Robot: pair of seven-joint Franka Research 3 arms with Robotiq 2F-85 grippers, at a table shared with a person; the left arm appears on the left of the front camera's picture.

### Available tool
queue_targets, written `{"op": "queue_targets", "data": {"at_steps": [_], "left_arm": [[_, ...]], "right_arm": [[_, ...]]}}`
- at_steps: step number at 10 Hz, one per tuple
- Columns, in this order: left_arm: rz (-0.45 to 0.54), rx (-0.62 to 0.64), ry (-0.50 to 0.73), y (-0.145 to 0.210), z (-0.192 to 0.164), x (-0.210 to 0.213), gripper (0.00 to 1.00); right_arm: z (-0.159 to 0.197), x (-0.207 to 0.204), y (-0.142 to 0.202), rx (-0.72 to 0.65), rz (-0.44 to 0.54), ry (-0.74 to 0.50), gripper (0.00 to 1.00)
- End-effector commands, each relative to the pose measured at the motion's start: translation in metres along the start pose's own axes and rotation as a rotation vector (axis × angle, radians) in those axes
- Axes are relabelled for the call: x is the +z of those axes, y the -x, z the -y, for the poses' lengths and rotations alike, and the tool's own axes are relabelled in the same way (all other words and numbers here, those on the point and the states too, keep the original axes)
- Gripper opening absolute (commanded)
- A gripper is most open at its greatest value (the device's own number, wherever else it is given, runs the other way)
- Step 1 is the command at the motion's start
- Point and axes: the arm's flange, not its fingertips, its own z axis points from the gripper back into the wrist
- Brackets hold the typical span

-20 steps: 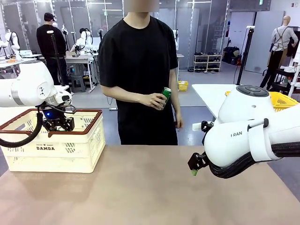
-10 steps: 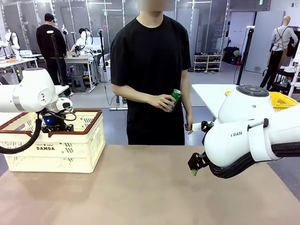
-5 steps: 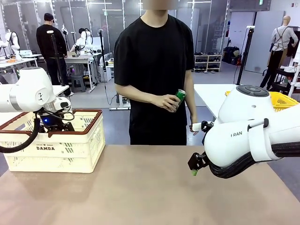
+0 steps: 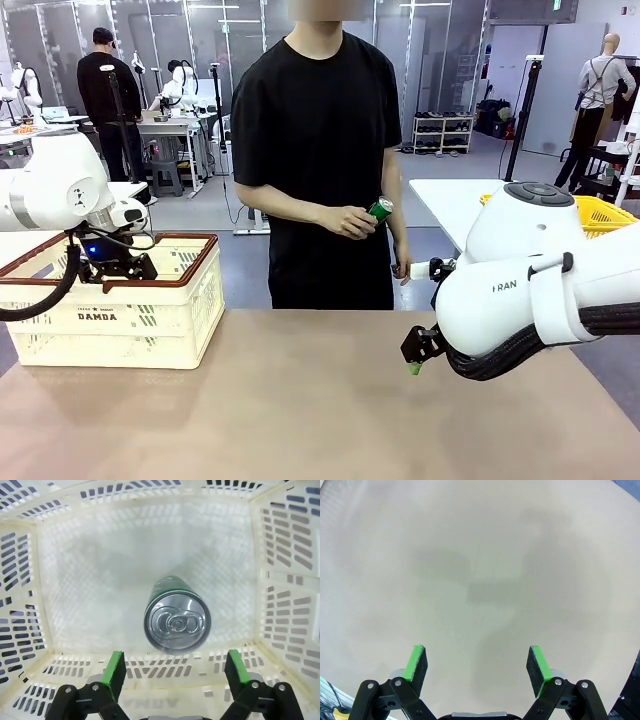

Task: Place the drinks into the Shopping basket.
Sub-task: Pick up one drink and place it into the Shopping basket.

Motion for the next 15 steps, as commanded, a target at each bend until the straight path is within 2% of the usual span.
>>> {"op": "queue_targets", "data": {"at_steps": [1,8,12,15], "left_arm": [[0.003,0.002,0.0,-0.004,-0.001,-0.003,1.0],[-0.003,0.0,0.0,-0.001,0.0,-0.003,1.0],[0.054,-0.005,-0.032,0.018,0.013,0.062,1.0],[0.049,-0.032,-0.077,0.043,0.024,0.098,1.0]], "right_arm": [[0.001,-0.001,0.0,-0.002,0.0,-0.002,1.0],[0.001,-0.001,0.0,-0.002,0.0,-0.002,1.0],[0.001,-0.001,0.0,-0.002,0.0,-0.002,1.0],[0.001,-0.001,0.0,-0.002,0.0,-0.002,1.0]]}}
